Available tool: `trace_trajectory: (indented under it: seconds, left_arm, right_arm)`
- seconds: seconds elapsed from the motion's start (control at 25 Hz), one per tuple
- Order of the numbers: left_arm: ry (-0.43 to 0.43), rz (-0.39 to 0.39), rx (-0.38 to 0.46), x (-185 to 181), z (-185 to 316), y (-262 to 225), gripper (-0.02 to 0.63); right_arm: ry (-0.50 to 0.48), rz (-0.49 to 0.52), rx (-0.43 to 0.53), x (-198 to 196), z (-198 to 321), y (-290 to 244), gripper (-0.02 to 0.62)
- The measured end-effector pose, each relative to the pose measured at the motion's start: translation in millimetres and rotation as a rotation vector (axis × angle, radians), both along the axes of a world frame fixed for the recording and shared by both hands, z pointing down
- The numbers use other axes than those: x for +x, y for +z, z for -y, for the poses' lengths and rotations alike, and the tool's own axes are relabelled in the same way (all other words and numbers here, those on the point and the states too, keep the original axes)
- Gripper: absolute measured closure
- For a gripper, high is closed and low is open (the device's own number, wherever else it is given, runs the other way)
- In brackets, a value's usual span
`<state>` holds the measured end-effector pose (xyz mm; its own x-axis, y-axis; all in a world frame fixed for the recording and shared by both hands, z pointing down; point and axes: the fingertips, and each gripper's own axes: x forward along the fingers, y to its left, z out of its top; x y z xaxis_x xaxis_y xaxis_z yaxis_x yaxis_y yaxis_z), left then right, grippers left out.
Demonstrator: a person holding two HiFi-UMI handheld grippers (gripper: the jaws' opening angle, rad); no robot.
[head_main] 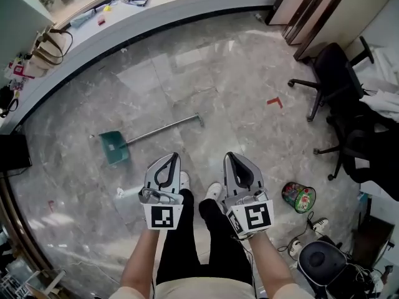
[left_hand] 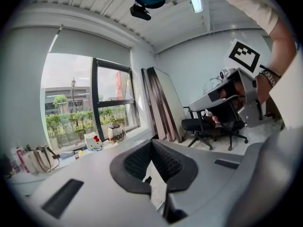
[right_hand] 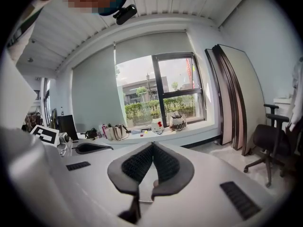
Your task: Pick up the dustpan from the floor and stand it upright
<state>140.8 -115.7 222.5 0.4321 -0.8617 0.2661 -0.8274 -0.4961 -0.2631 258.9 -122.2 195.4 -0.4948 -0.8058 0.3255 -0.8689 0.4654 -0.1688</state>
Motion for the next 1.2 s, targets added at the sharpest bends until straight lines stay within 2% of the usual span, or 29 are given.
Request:
trace_trajectory:
  seconds: [0.16,0.28,0.36,0.44,0.6,0.8,0.88,1.04,1.2]
  left_arm:
    - [0.012,0.015,-0.042,-4,44,105,0.597]
    - [0.007,0.012,-0.115,-6,63,208,0.596]
    - [0.025,0.041,-0.151,-4,77,276,0.597]
    - [0.087,0.081,-0.210,1,87,344,0.595]
    - [0.222,0.174,-0.411,-3,104,486,0.595]
    - [0.292,0.315,-0.525,-18,127,632,0.594]
    - [0.337,0.362,-0.574,-19,131,684,0.586]
    - [0.429,0.472,-0.698,-14,136,778,0.511]
    - [0.458,0.573,-0.699,-6,160,829,0.512]
  right_arm:
    - [0.006,0.004,-0.013,-3,38,92,0.577]
    - [0.001,-0.013,-0.020,-7,57,176,0.577]
    - [0.005,-0.015,-0.024,-7,70,236,0.577]
    - [0.017,-0.011,-0.026,-6,85,294,0.577]
    - [0.044,0.005,-0.023,-8,107,399,0.577]
    - [0.052,0.011,-0.004,-17,114,514,0.577]
    - [0.060,0.006,-0.001,-20,114,555,0.577]
    - [0.075,-0.012,0.016,-16,114,613,0.577]
    - [0.095,-0.048,0.021,-4,103,637,0.577]
